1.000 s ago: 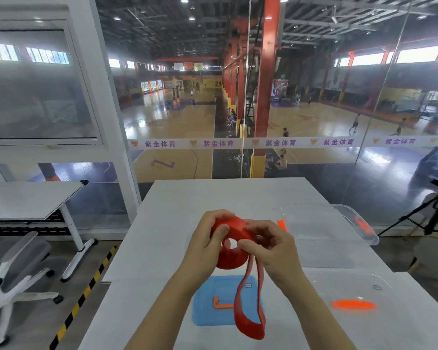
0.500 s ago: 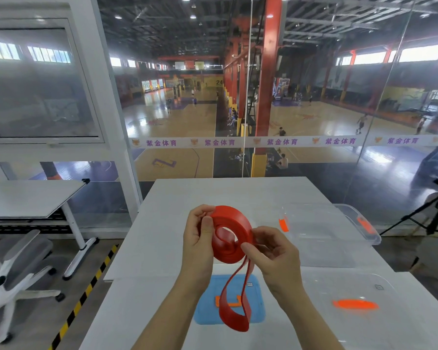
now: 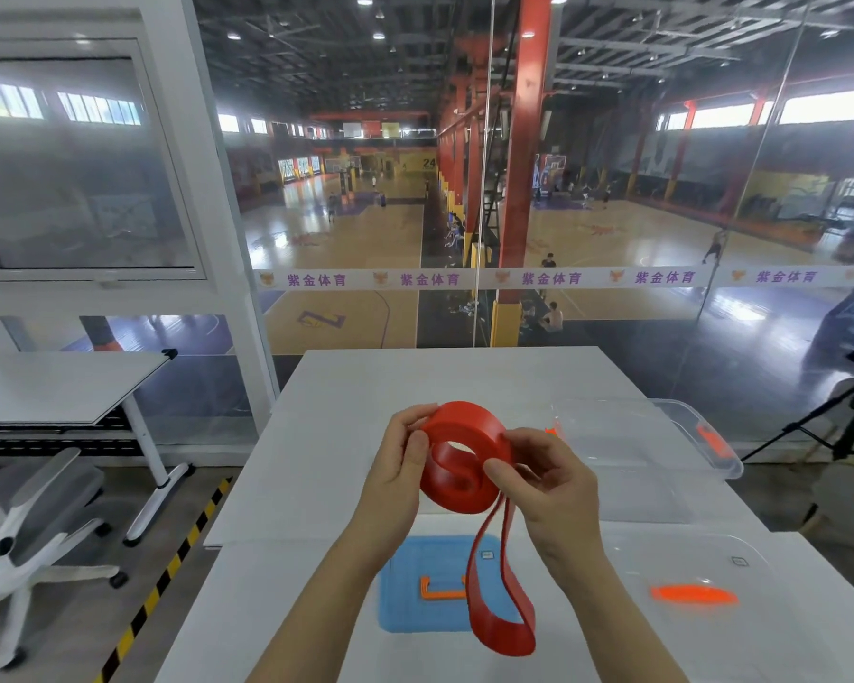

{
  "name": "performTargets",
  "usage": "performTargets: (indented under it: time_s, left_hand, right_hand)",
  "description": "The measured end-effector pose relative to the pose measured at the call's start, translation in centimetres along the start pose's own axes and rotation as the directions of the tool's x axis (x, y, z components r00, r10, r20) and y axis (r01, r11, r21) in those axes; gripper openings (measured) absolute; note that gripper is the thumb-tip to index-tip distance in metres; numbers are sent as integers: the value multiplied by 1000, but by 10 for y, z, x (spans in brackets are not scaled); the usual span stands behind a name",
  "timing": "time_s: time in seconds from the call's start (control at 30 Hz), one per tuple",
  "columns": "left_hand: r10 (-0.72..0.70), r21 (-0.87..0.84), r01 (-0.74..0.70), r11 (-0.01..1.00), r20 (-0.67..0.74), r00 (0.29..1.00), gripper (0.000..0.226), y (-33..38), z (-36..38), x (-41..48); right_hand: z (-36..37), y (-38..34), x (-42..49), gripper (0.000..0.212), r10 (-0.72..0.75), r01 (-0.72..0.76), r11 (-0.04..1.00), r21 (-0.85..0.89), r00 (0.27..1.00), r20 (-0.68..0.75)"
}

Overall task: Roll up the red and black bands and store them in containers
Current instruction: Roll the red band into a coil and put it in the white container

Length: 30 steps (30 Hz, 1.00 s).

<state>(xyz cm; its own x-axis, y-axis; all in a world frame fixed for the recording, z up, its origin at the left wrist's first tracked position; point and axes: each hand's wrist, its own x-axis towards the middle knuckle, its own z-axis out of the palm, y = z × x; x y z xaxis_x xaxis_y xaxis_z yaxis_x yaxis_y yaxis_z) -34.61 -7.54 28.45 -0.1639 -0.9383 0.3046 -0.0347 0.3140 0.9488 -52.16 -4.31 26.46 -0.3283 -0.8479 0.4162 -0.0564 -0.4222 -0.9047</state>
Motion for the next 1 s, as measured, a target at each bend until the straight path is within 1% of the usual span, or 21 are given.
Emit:
performTargets:
  time_s: [0.1,0.17,0.27,0.4,0.47,0.53,0.6,0.67,0.73,0.8,0.9,1.0]
  left_hand:
    - [-3,107,-6,994,81,997,25,-7,0,-1]
    - [-3,151,-16,988,122,992,29,-9,2,-3]
    - [47,208,-79,975,155,987,38,-9,4,-4]
    - [78,189,-101,977,128,989,39,-6,4,-4]
    - [83,220,-111,969,134,987,40,-3,2,-4]
    - [53,239,-90,967,156,986,41,0,-2,-3]
    - [22,214,-61,975,183,983,40,2,-3,-4]
    - [37,199,-75,977,186,982,35,1,-2,-7]
    - [60,167,-85,982,148,987,27,-2,1,-9]
    - [79,113,-87,990,79,994,28,-3,5,-10]
    - [54,-4,-55,998,-81,995,32,1,11,-12]
    - [3,-151,-38,988,-228,974,32,5,14,-11]
  right_hand:
    - [-3,-2,3,38,-12,13,999,-47,999,34]
    - [-6,-3,3,37,-22,26,997,-74,998,61]
    - [-9,-3,4,32,-25,39,991,-126,994,110]
    - [-13,-7,5,31,-32,60,982,-179,987,157]
    - [-15,-9,5,30,-40,74,979,-190,983,177]
    - [-16,-11,5,27,-34,72,978,-197,981,189]
    - [-17,-11,4,27,-24,65,976,-206,980,196]
    - [-16,-11,3,27,-16,55,977,-204,982,190]
    - [-15,-10,2,26,0,31,984,-173,984,180]
    - [-14,-11,-1,26,17,5,991,-131,985,169]
    - [-13,-7,-5,31,18,-9,998,-65,991,135]
    - [-11,-2,-11,39,21,-18,999,-37,995,96]
